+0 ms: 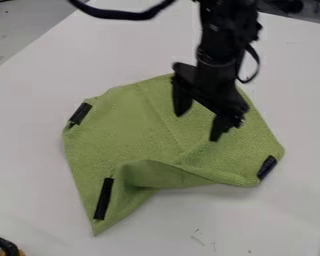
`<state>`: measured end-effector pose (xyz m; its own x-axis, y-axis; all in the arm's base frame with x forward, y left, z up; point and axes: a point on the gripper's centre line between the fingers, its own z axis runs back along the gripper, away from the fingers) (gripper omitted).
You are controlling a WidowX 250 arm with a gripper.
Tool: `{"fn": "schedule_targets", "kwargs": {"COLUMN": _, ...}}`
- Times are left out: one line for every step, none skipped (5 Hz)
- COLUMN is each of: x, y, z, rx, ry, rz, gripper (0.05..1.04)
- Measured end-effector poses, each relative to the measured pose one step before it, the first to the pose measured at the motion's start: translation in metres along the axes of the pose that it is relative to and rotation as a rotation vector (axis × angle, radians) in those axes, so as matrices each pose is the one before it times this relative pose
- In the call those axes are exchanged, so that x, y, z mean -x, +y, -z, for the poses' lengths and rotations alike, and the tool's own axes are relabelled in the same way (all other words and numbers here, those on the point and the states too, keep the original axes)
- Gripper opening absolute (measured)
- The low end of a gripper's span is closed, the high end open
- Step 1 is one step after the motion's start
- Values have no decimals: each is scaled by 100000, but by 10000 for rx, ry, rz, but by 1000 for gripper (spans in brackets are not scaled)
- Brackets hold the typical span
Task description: Fold the cloth from bottom to top
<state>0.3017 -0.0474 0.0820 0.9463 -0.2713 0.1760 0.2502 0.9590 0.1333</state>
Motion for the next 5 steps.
{"fn": "schedule_targets", "kwargs": {"x": 4513, "y": 2922, "z": 113, "rx": -83, "ry": 89, "rz": -697, "gripper": 1000}}
{"fn": "schedule_targets", "kwargs": {"x": 3718, "y": 2040, "z": 783, "rx": 252, "ry": 160, "rz": -242, "gripper": 1000}}
{"fn": "schedule_targets", "kwargs": {"x": 2670, "y": 983, "z": 802, "rx": 334, "ry": 447, "rz": -155, "gripper": 1000}}
{"fn": "schedule_targets", "kwargs": {"x": 1412, "y": 54, "z": 468, "rx": 316, "ry": 437, "rz": 30, "gripper": 1000}}
{"fn": "schedule_targets", "kwargs": {"x": 512, "y": -510, "z": 43, "rx": 324, "ry": 339, "rz": -133, "gripper": 1000}}
